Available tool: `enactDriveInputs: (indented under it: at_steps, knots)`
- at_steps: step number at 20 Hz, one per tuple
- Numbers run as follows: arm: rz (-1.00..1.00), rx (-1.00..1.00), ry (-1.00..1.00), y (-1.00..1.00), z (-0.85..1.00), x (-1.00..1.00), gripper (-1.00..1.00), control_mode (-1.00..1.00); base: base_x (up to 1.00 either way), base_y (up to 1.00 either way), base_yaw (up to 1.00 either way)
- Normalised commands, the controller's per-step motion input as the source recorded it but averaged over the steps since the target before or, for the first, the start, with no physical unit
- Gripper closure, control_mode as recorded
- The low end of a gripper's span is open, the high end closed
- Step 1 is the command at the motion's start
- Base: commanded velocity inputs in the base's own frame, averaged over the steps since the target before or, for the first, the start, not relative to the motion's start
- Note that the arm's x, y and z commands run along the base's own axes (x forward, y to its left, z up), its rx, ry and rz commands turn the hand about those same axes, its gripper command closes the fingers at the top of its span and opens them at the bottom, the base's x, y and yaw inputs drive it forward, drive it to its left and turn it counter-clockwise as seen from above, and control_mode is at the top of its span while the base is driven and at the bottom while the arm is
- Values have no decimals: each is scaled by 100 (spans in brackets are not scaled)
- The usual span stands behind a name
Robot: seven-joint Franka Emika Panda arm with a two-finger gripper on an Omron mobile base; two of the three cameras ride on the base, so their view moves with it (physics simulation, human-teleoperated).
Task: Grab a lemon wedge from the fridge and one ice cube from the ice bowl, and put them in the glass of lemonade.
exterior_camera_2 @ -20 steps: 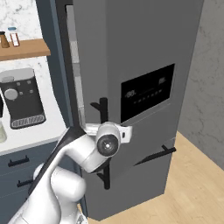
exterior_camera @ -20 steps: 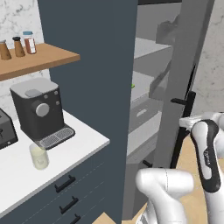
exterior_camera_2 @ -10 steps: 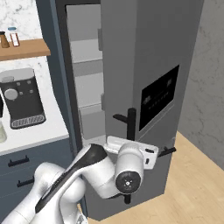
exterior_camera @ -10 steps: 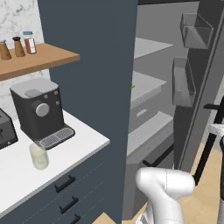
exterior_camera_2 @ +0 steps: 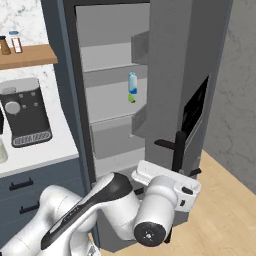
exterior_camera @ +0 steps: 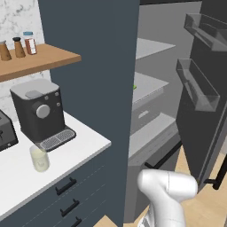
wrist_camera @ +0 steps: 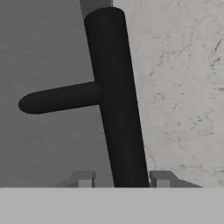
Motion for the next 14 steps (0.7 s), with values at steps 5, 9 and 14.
enactDriveInputs:
  at_steps: [5, 9, 14]
  knots:
    - [1, 0, -13, -8, 91, -78, -100, -100, 0, 0, 0]
    - [10, 0, -14, 7, 100, -65, -100, -100, 0, 0, 0]
    - [1, -19, -3, 68, 88, -12, -100, -100, 0, 0, 0]
